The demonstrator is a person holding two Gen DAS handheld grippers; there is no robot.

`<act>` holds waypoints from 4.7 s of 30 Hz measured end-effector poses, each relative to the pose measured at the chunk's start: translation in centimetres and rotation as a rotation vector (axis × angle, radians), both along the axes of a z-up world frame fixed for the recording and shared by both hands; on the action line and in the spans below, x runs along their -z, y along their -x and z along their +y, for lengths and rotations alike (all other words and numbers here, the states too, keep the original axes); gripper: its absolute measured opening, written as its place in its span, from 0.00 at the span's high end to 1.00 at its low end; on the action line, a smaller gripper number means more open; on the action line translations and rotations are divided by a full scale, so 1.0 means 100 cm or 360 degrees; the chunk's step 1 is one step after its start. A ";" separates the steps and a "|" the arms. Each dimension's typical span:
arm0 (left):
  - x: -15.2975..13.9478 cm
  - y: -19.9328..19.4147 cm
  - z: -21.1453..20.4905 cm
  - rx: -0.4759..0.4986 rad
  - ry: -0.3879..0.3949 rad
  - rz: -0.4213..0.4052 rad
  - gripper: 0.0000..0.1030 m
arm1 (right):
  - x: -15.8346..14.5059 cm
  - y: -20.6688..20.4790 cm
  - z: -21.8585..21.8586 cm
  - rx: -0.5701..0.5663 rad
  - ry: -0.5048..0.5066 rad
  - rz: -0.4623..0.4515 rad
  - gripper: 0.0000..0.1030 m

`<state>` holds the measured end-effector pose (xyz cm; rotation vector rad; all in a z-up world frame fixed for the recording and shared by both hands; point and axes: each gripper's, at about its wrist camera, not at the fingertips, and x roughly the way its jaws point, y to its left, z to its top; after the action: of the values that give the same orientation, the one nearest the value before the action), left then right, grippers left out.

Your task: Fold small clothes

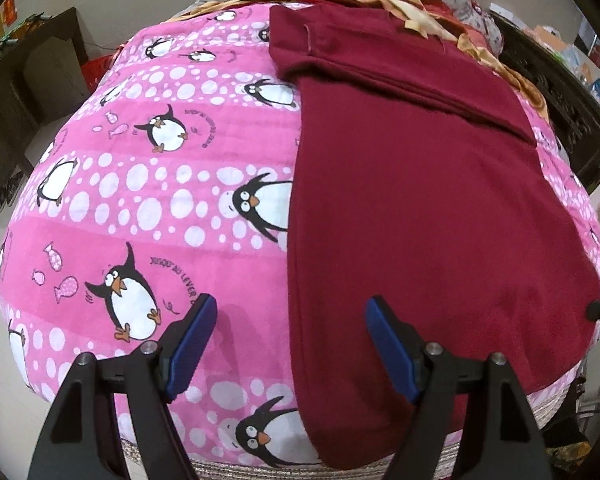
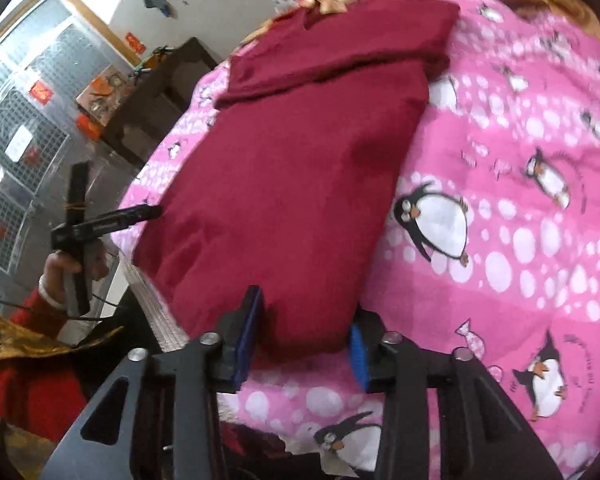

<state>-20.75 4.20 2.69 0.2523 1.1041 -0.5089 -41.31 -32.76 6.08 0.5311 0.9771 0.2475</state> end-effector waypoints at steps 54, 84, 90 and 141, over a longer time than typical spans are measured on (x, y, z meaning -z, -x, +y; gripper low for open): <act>0.009 0.028 -0.005 0.0079 0.0058 0.0261 0.47 | 0.027 0.017 0.004 0.0052 -0.0167 0.0055 0.56; -0.084 -0.033 -0.026 0.0064 0.0455 -0.0015 0.92 | -0.047 -0.034 -0.025 0.0213 -0.0103 -0.0384 0.63; -0.105 -0.073 -0.052 0.0007 0.0544 -0.0141 0.92 | -0.070 -0.068 -0.047 0.0338 -0.0061 -0.0531 0.63; -0.072 -0.210 -0.137 0.0054 0.0383 -0.0345 0.38 | -0.065 -0.205 -0.188 0.0700 -0.0005 -0.0362 0.40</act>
<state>0.28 -9.54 9.86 0.1120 0.8202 -0.6239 -20.78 -51.51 12.58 0.6899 0.6198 -0.0845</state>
